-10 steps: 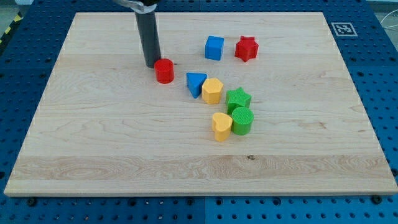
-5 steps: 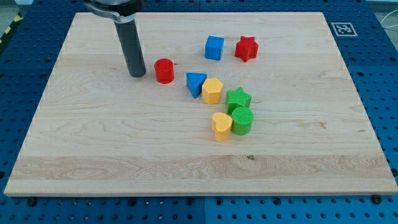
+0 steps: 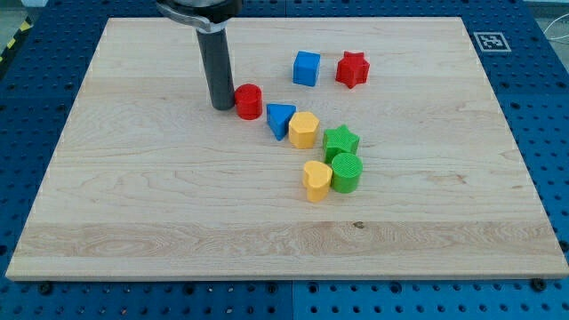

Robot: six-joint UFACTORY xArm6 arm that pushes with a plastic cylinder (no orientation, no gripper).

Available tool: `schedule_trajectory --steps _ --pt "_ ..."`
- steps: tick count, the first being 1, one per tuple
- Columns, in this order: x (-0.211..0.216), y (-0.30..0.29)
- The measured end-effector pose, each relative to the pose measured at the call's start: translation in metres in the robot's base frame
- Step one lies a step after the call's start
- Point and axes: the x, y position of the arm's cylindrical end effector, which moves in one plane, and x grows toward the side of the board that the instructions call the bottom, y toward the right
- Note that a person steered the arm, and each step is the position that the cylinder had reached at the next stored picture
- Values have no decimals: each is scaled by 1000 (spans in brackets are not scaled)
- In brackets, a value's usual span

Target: Move the red circle closer to the blue triangle

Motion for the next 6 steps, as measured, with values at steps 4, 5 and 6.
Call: schedule_trajectory --steps 4,5,6 --pt "-4 7" --pt "-28 7" --pt "-44 7"
